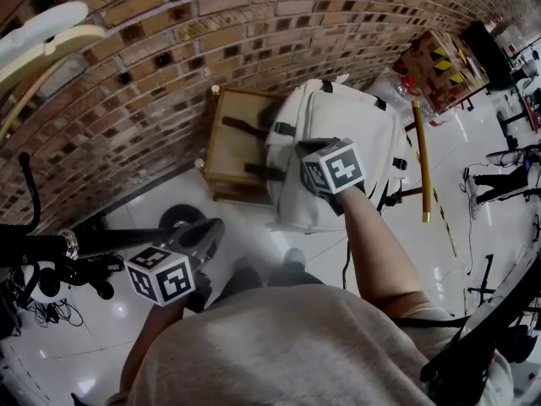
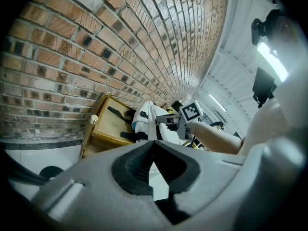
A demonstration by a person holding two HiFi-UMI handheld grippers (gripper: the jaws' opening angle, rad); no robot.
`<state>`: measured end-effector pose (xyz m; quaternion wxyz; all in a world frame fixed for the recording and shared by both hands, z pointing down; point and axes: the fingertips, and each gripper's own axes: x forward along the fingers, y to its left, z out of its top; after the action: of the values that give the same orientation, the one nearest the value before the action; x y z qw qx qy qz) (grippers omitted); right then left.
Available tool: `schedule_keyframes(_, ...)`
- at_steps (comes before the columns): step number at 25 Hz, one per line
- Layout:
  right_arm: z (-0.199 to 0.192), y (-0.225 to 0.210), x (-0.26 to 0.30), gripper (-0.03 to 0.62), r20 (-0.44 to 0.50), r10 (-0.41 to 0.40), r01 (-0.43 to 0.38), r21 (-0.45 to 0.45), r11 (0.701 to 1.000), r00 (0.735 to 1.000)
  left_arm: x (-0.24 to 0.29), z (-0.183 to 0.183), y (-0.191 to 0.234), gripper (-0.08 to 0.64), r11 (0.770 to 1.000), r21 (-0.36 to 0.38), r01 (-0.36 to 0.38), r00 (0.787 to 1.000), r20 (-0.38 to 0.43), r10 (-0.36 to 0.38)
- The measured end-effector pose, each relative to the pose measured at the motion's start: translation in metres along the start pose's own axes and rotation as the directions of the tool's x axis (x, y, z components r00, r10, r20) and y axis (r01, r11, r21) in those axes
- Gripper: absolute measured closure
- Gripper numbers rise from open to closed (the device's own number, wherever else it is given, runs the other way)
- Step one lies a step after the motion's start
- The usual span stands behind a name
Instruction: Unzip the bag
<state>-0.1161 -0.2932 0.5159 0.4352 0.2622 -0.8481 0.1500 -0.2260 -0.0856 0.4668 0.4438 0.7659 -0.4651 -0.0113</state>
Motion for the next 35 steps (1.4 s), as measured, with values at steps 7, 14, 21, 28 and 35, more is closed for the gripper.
schedule_keyframes(7, -0.008, -0.013, 0.0, 0.568, 0.002, -0.022, 0.022, 0.047, 0.999, 1.0, 0.001, -0.002, 0.0, 0.558, 1.0, 0.003, 0.003, 1.0, -0.006, -0.003)
schedule_keyframes(14, -0.008, -0.027, -0.016, 0.38, 0.072, -0.09, 0.08, 0.129, 0.988, 0.993, 0.013, -0.005, -0.01, 0.558, 0.998, 0.021, 0.057, 0.998, -0.032, -0.057)
schedule_keyframes(21, -0.005, -0.027, -0.077, 0.368, 0.19, -0.169, 0.135, 0.178, 0.975, 0.967, 0.017, -0.014, -0.026, 0.558, 0.993, 0.035, 0.116, 0.992, -0.057, -0.114)
schedule_keyframes(28, -0.074, 0.04, -0.109, 0.447, 0.204, -0.04, -0.01, 0.242, 0.97, 0.978, 0.027, -0.045, -0.052, 0.558, 0.987, 0.023, 0.159, 0.981, -0.114, -0.156)
schedule_keyframes(35, -0.191, 0.152, -0.184, 0.591, 0.28, 0.053, -0.129, 0.258, 0.957, 0.958, 0.015, -0.138, -0.138, 0.558, 0.961, 0.094, 0.26, 0.947, -0.221, -0.234)
